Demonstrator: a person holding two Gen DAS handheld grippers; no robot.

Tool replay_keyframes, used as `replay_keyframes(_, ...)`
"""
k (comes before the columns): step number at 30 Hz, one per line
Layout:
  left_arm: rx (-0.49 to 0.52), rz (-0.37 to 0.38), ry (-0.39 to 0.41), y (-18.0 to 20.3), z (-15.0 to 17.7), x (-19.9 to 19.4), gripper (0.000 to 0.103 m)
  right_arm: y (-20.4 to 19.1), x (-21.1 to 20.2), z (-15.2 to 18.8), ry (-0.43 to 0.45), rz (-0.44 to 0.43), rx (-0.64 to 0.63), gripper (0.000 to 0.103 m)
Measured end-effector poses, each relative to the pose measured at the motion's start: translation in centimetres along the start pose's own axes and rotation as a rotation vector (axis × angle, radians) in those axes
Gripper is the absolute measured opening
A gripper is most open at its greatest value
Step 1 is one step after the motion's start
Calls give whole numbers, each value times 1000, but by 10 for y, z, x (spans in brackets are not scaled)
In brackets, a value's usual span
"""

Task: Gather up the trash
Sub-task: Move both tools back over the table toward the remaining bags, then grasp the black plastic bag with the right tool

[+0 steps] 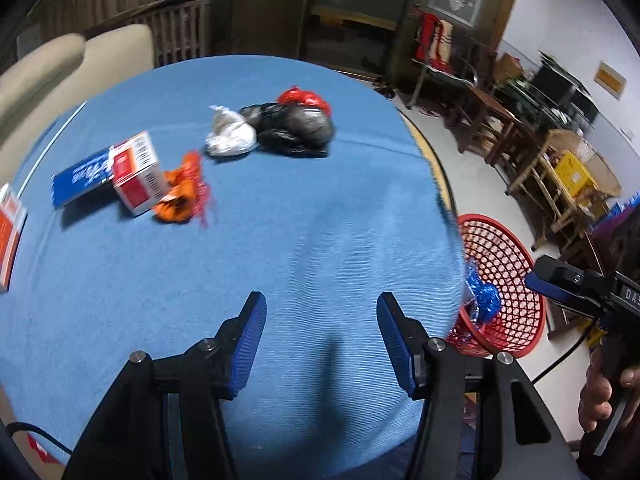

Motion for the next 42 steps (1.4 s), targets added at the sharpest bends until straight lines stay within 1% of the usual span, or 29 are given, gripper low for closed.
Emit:
replay_keyframes(13, -100, -26, 22, -52, 9, -15, 58, -35, 17, 7, -32, -7, -62, 64)
replay_keyframes(19, -164, -43, 26, -81, 16, -21, 58, -49, 26, 10, -48, -9, -84, 64)
replay_keyframes(24, -219, -57, 33, -107, 20, -25, 59, -68, 41, 8, -71, -8, -127, 64)
replay_keyframes(28, -253, -79, 44, -129, 21, -30, 59, -83, 55, -2, -77, -7, -161, 64)
replay_keyframes(34, -301, -108, 51, -159, 13, -31, 59, -102, 78, -32, -62, 14, -214, 64)
replay_keyframes(37, -322, -118, 54, -170, 0, -29, 59, -108, 97, -50, -63, 34, -245, 64)
replay_keyframes(42, -337, -121, 62, -175, -35, -21, 59, -114, 131, -76, -71, 63, -296, 64)
Point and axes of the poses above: each gripper's, at about its wrist camera, not at the fingertips, and x roughly the way its jaws point, y to its right, z to its underside, the point moved 4 cm from there along x, roughly the way its jaws point, and after that the axes turned 2 degrees about -z, right-handed, at the moved point
